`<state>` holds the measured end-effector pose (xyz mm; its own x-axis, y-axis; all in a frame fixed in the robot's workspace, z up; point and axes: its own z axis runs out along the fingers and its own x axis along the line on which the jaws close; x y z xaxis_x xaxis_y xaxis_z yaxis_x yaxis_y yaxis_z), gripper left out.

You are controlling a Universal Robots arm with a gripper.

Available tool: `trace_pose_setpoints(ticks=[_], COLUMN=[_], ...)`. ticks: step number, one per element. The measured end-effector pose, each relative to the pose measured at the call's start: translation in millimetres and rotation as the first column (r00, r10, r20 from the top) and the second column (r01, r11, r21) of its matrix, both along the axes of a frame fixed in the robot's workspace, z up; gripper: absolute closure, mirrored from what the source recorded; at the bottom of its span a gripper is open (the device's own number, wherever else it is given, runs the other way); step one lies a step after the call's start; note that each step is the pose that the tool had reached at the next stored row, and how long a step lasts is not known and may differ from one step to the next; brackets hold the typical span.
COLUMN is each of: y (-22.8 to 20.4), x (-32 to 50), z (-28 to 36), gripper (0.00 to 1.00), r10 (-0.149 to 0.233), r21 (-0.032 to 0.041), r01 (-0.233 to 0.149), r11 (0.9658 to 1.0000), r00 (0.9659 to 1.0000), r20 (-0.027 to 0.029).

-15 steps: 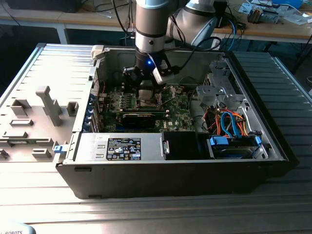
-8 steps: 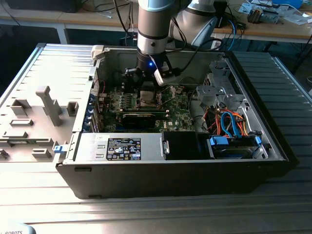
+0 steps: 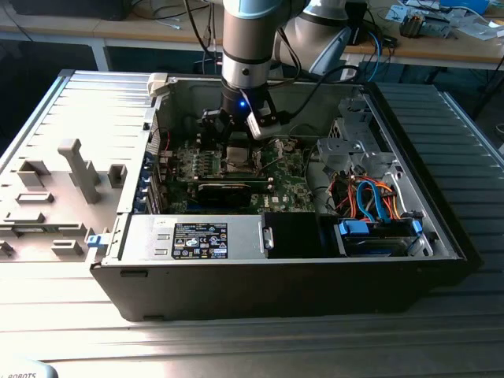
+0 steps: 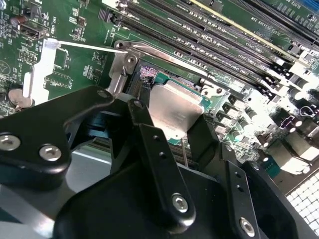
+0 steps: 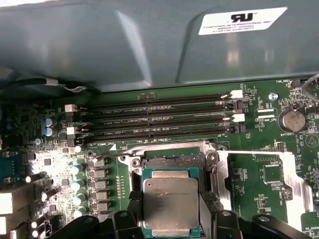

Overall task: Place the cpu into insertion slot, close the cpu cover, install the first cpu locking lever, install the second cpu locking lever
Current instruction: 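Place the cpu into insertion slot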

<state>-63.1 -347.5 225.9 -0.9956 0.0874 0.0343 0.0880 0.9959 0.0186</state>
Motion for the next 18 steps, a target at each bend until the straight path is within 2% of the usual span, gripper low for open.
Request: trace_pose_setpoints(ticks=[4, 7, 8, 18], y=[1.8, 8.7, 9.8, 10.4], x=[1.4, 4.3, 4.3, 4.2], z=[-0.4, -0.6, -0.6, -0.7], gripper=[0.46, 0.46, 0.46, 0.46], r10=[-0.016, -0.018, -0.019, -0.084], r21=[-0.0001, -0.0032, -0.0043, -0.0049], r01=[0.016, 0.018, 0.019, 0.084], r11=[0.9999, 0.9998, 0.9998, 0.9965], r00=[0.9999, 0.9998, 0.9998, 0.9965], r20=[-0.0001, 0.0001, 0.0000, 0.0000])
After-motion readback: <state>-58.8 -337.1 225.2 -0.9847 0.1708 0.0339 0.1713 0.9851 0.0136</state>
